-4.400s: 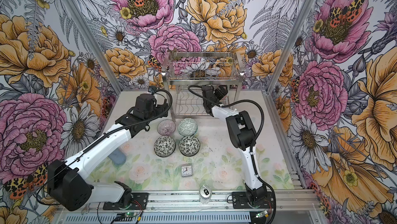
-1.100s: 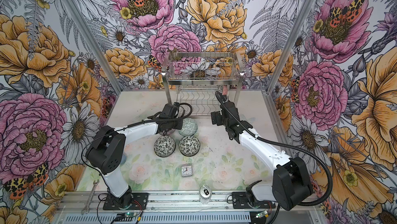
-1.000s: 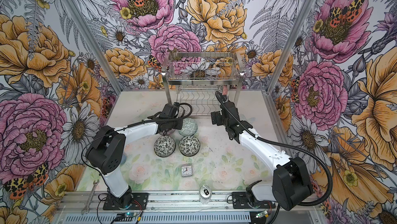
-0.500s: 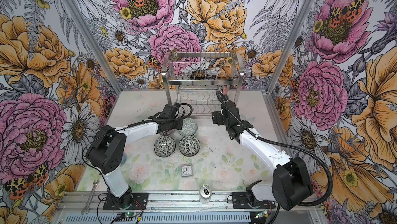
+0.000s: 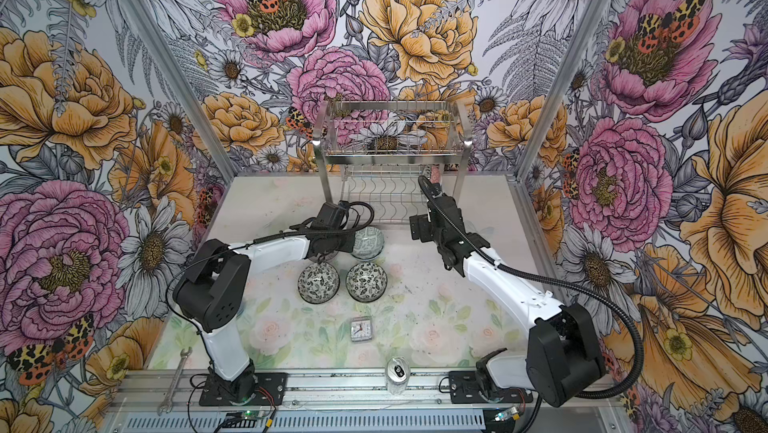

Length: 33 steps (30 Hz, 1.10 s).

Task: Load the bowls into the dish rack

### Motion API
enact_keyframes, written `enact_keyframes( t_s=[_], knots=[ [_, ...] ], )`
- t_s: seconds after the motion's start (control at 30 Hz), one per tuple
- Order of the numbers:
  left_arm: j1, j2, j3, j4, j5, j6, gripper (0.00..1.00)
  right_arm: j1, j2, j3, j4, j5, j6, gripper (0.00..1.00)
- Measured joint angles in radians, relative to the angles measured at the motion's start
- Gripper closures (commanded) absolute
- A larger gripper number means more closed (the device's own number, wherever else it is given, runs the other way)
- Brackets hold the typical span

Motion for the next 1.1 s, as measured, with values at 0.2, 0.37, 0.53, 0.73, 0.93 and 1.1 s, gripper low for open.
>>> enact_keyframes(
  t_s=[0.2,0.37,0.53,0.73,0.93,1.1],
  knots=[
    [0.0,-0.012,0.003,-0.011,0.0,0.001,0.86,-0.002,0.0,0.0,0.0,0.0,0.0,0.03],
    [0.0,-0.026,0.003,-0.034,-0.014,0.014,0.73,-0.002,0.0,0.0,0.0,0.0,0.0,0.03],
    [0.005,-0.028,0.003,-0.059,-0.035,0.022,0.72,-0.002,0.0,0.0,0.0,0.0,0.0,0.03],
    [0.006,-0.053,0.003,-0.072,-0.039,0.027,0.79,-0.002,-0.002,0.0,0.0,0.0,0.0,0.03],
    [0.006,-0.062,0.003,-0.076,-0.042,0.029,0.8,-0.008,-0.002,0.0,0.0,0.0,0.0,0.03],
    [0.006,-0.061,0.003,-0.077,-0.042,0.028,0.8,-0.008,-0.002,0.0,0.0,0.0,0.0,0.03]
  ],
)
